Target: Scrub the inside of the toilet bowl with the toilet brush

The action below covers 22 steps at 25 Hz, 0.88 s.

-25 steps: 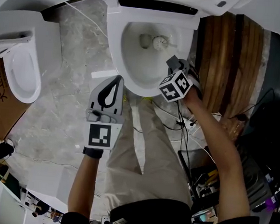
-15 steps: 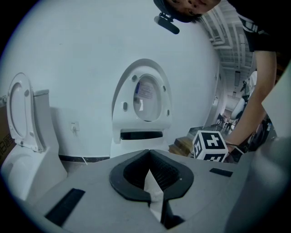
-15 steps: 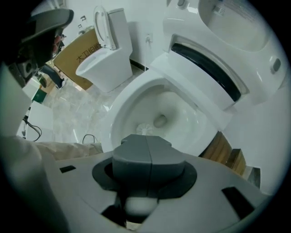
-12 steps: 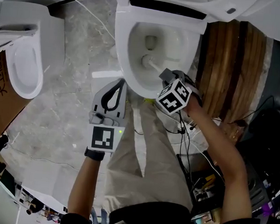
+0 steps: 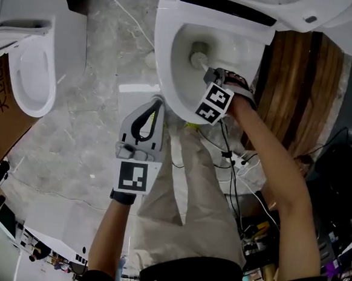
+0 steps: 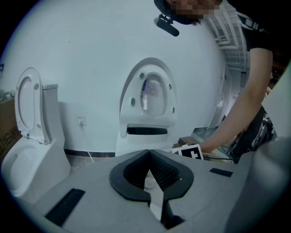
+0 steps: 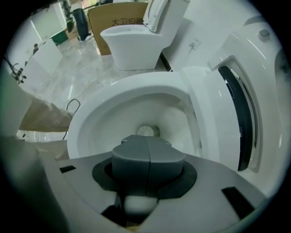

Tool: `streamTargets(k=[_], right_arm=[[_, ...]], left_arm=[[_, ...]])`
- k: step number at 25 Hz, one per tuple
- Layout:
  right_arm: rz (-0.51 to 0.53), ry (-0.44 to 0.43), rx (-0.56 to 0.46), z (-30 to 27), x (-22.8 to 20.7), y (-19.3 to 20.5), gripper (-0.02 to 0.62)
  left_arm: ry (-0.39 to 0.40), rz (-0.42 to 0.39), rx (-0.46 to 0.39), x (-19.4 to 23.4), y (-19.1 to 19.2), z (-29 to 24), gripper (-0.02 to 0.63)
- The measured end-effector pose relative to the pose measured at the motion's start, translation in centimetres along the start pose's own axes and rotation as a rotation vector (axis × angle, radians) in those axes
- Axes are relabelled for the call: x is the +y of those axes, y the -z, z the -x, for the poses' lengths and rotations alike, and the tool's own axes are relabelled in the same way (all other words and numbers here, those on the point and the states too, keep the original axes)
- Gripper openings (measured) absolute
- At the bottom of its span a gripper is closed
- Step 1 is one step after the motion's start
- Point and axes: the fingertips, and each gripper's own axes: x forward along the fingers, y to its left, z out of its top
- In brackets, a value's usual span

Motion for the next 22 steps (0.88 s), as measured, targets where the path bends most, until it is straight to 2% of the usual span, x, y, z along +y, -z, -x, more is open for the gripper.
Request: streamTargets(k=[3, 9, 17, 22], right_arm=[[-0.044, 0.005, -0.057, 0.1, -1.3, -0.9, 0.158], [-0.022, 0.083, -0.108, -0.1, -3.9, -0.5, 0.158], [-0.034, 0.122, -0.06, -0.8, -4.7, 0.7, 0.16], [-0.098, 0.119, -0.021, -0.6, -4.9, 2.0, 0.16]], left_arm=[[-0.004, 0.011, 0.02, -0.1, 0.8, -0.1, 0.018], [-0.025, 0.033, 0.002, -0.2, 1.2, -0.3, 0.018], [-0.009, 0.011, 0.011, -0.6, 0.9, -0.7, 0.018], [0.003, -0.004, 0.003, -1.1, 0.1, -1.2, 0.018]])
